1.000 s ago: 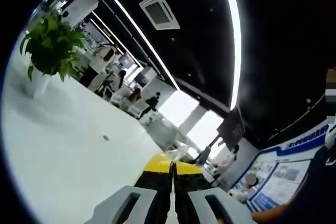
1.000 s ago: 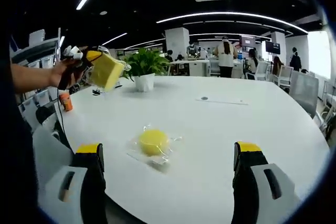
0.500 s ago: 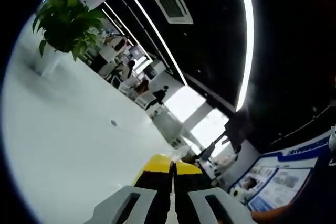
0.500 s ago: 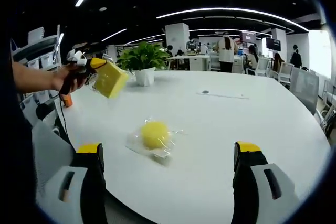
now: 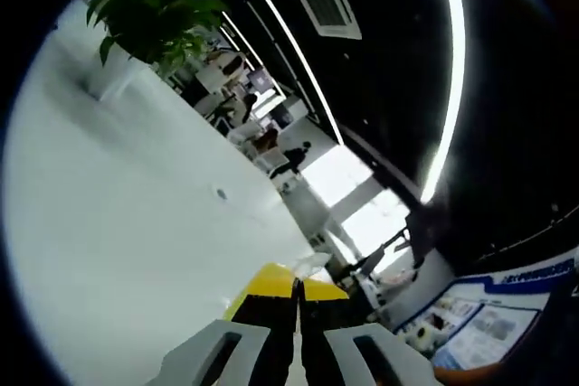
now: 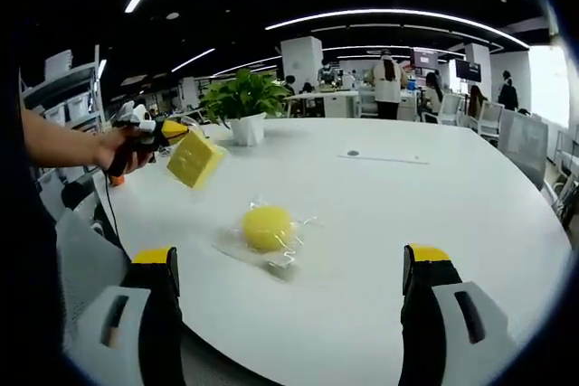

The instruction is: Compare the silicone blocks by pressing each to a similar depth, holding the contact briefly, and releasing to observe deformation and rebound differences across the visible hardness samples.

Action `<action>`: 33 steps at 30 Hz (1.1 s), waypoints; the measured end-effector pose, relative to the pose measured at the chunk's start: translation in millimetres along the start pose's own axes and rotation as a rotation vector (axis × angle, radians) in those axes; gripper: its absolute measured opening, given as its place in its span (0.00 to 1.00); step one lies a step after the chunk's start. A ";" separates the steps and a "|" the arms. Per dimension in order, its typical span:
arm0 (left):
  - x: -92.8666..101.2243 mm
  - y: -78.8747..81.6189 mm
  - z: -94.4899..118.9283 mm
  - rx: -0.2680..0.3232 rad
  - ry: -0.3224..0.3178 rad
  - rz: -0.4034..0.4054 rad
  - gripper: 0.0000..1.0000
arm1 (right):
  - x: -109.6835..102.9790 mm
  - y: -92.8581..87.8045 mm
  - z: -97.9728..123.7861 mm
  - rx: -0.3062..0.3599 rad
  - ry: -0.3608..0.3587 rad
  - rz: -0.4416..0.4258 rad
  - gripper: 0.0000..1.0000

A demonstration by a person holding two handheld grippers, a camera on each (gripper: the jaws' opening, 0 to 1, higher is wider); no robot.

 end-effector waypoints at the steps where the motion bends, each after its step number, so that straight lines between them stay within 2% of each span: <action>1: -4.1 -1.1 0.8 -0.001 0.006 0.006 0.00 | 0.0 -0.5 0.5 -0.001 -0.001 -0.003 0.96; 9: -26.8 -12.0 6.5 -0.016 0.054 0.057 0.00 | 0.1 -4.2 1.7 -0.015 -0.007 -0.005 0.96; 24: -42.5 -15.1 11.9 -0.029 0.100 0.070 0.00 | 0.6 -6.8 4.5 -0.022 -0.019 -0.011 0.96; 30: -51.4 -18.2 16.2 -0.022 0.153 -0.004 0.00 | 0.2 -7.7 5.3 -0.025 -0.018 -0.018 0.96; 33: -60.7 -20.4 19.9 -0.049 0.200 -0.095 0.00 | 0.3 -7.4 5.6 -0.024 -0.019 -0.024 0.96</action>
Point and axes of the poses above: the point that each gripper's makers call its tool centre point, and the gripper's own axes: z roughly backward along the fingers, x roughly to its right, y roughly out of its top, the point moved 7 cm from there along z, roughly backward along the fingers, and after that the axes turned 9 degrees about -y, right-handed, at the moved point
